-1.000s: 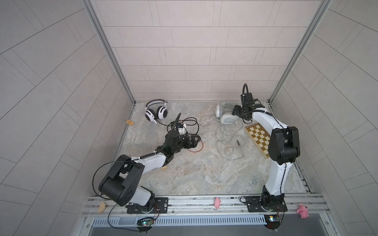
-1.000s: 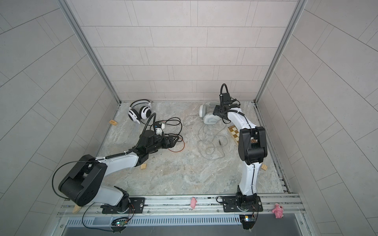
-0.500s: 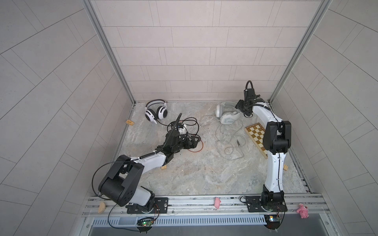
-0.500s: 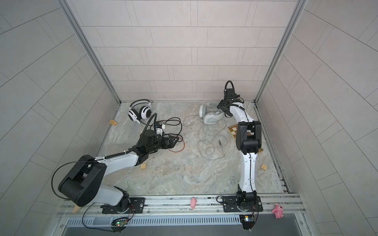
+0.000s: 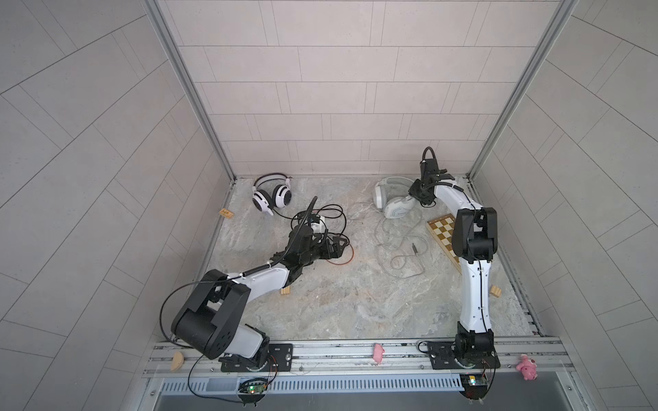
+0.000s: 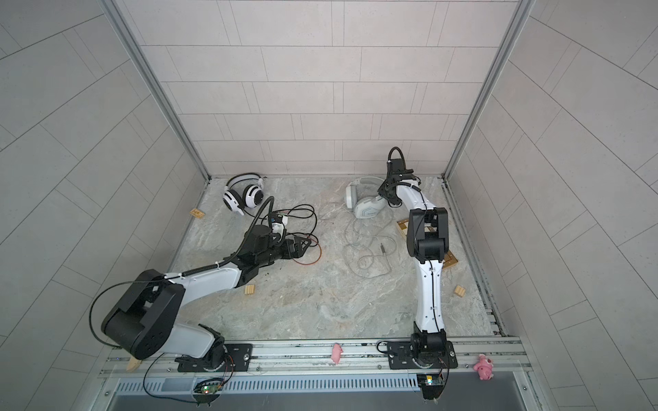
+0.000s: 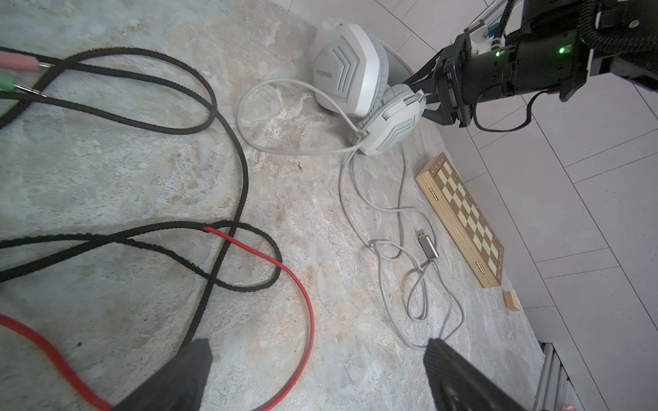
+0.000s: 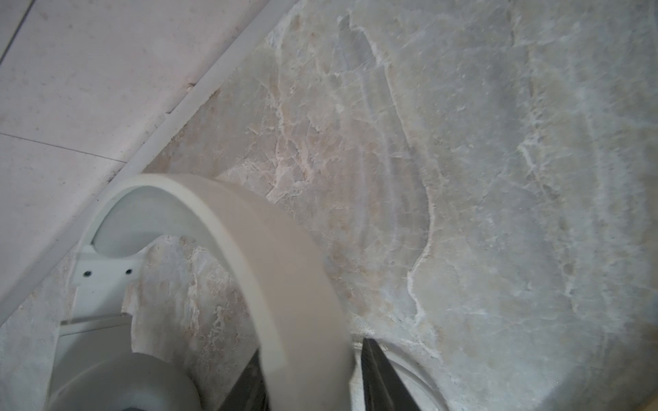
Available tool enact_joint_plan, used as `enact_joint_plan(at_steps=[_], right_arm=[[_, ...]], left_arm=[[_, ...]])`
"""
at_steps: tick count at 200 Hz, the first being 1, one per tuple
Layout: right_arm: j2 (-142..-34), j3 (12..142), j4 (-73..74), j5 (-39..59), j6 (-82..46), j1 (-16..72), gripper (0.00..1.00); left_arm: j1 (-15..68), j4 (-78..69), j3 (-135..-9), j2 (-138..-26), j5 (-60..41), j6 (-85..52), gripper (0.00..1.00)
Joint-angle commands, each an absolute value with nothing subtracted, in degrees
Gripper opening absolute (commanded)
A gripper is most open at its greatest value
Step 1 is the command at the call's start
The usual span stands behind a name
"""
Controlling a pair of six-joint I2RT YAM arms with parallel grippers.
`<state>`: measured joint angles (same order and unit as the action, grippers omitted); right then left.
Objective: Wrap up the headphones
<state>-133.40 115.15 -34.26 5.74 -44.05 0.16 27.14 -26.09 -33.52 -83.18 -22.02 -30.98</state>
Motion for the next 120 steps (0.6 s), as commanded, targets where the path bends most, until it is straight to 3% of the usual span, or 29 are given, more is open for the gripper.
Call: enact_joint_plan(at_steps=[1, 49, 82, 120], right_arm=[[-133.88, 114.26, -35.63, 6.49, -44.8, 0.0, 0.22], [-127.24, 109.19, -30.81, 9.39, -42.7, 0.22, 0.04], [-117.49, 103.52, -29.24, 7.21, -37.35, 2.0, 0.03], [-98.2, 85.74, -20.9, -1.08, -32.28, 6.64, 0.02]], left_arm=[[27.33, -26.31, -35.15, -82.76, -22.25, -29.89, 1.0], [27.33, -25.52, -35.11, -81.99, -21.8, -29.44, 1.0], [27.38, -24.46, -35.16, -80.93, -20.88, -28.63, 1.0], [27.34, -22.81, -34.99, -78.89, -19.38, -27.6, 1.0]])
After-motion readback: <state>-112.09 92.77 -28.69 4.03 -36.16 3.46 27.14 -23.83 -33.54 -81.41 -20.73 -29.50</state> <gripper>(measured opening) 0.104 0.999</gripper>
